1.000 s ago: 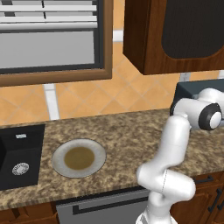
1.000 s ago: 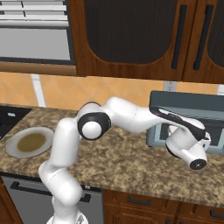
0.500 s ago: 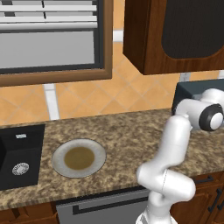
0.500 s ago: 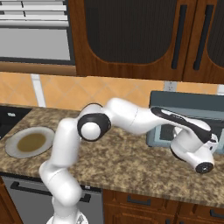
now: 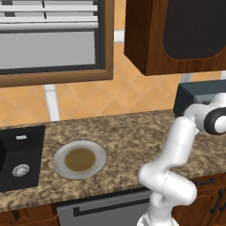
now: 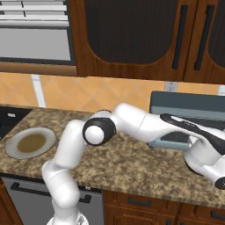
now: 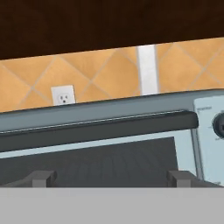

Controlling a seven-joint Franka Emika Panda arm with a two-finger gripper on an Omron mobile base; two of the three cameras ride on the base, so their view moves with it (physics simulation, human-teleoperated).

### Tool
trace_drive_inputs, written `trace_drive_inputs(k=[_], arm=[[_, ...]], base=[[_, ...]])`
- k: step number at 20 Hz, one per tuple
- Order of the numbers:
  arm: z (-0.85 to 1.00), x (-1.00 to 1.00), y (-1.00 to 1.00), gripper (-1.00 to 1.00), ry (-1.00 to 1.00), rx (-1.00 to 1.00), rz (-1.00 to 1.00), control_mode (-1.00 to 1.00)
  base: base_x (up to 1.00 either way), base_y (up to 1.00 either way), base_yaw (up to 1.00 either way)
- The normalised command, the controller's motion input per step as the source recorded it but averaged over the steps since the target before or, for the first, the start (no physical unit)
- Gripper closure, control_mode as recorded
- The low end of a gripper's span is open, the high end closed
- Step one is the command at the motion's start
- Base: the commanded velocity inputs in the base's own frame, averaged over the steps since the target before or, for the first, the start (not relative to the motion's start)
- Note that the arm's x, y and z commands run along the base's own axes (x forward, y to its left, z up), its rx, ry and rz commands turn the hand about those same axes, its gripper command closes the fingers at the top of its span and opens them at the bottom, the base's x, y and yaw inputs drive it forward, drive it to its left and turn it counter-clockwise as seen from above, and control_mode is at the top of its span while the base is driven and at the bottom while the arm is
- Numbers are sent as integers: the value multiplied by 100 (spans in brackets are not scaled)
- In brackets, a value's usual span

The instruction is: Pick up the kebab skewer and baguette bread, and place them inside the toaster oven. Close the toaster oven door and start by setting the timer.

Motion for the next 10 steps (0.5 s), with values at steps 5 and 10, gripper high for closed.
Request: trace_drive_inputs(k=[5,10], arm=[[0,-51,-28,-100,2,0,0,-100],[0,-40,-15,-100,7,0,0,-100]], base=[[0,0,0],[0,0,0]])
